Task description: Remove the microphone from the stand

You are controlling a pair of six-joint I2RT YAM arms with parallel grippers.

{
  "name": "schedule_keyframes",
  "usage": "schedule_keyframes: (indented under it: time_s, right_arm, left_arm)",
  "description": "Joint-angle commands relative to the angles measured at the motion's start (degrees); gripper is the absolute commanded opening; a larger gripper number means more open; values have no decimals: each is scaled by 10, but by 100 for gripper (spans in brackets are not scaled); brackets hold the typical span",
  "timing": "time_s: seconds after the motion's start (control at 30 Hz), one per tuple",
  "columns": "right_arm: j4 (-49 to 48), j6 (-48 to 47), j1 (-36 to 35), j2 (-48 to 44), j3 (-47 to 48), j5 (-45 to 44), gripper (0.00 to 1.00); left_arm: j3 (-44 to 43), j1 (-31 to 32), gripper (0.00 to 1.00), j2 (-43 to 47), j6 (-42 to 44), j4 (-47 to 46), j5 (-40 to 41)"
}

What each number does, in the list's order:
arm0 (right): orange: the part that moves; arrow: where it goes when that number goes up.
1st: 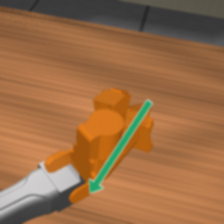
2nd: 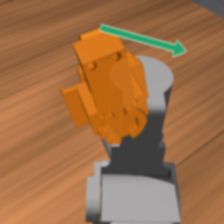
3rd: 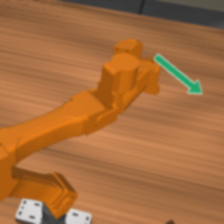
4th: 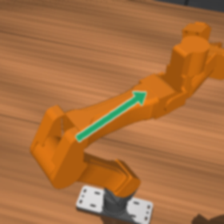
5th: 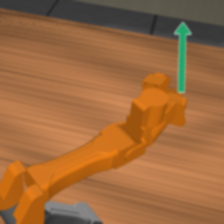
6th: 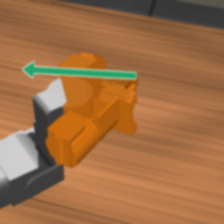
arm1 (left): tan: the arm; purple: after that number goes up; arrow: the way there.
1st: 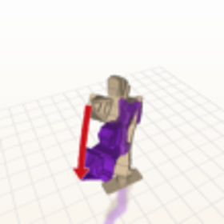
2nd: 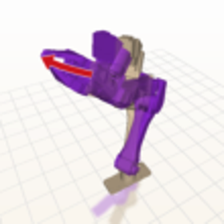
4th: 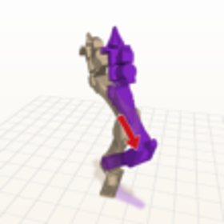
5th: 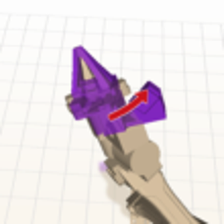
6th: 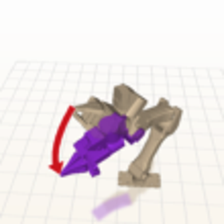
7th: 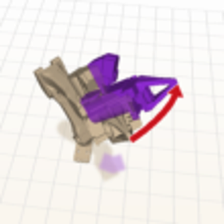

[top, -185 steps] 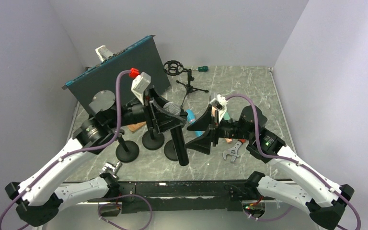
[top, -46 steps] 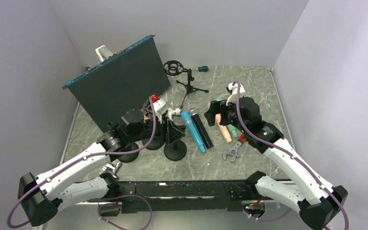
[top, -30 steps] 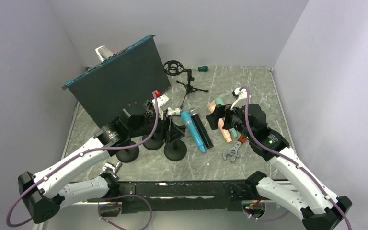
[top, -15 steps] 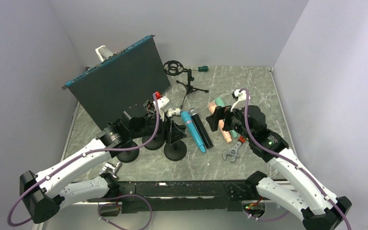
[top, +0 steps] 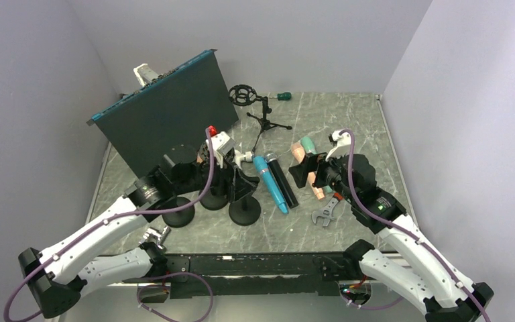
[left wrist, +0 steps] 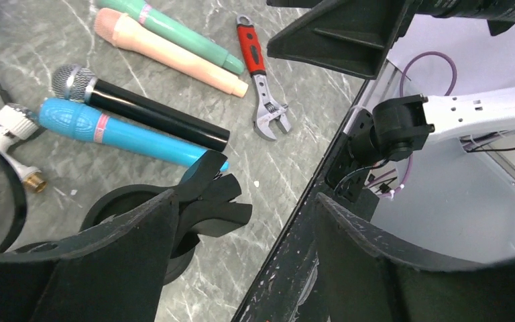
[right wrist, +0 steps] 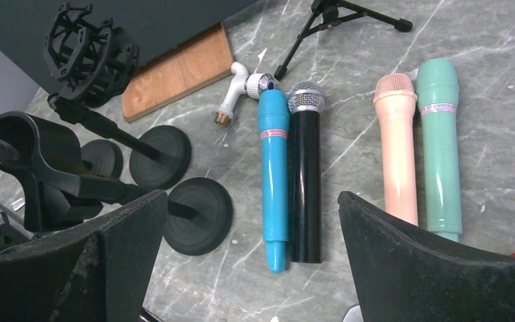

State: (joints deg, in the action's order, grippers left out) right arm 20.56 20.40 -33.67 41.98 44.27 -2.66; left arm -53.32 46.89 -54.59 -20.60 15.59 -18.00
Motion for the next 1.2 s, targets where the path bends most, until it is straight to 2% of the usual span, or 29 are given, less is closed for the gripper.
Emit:
schedule_keyframes:
  time_s: [0.0,0.23,0.67,0.83,1.17]
  right_arm:
    - [-31,16,2,-22,-8,0,100]
    - [-18,37,2,-67,-21,-70,100]
    - [50,103,2,-189,-58,-242,100]
    - [55,117,2,-206,-70,-265,100]
    - [57,117,2,-217,-84,-250,100]
  left_arm:
    - [-49,-3,79,40,23,39,31]
    - [-45,-3,85,120,27,41,85]
    - [62,-3,87,314,53,26,253]
    - [107,-4,87,394,53,21,300]
    - [150,-4,87,532,65,41,375]
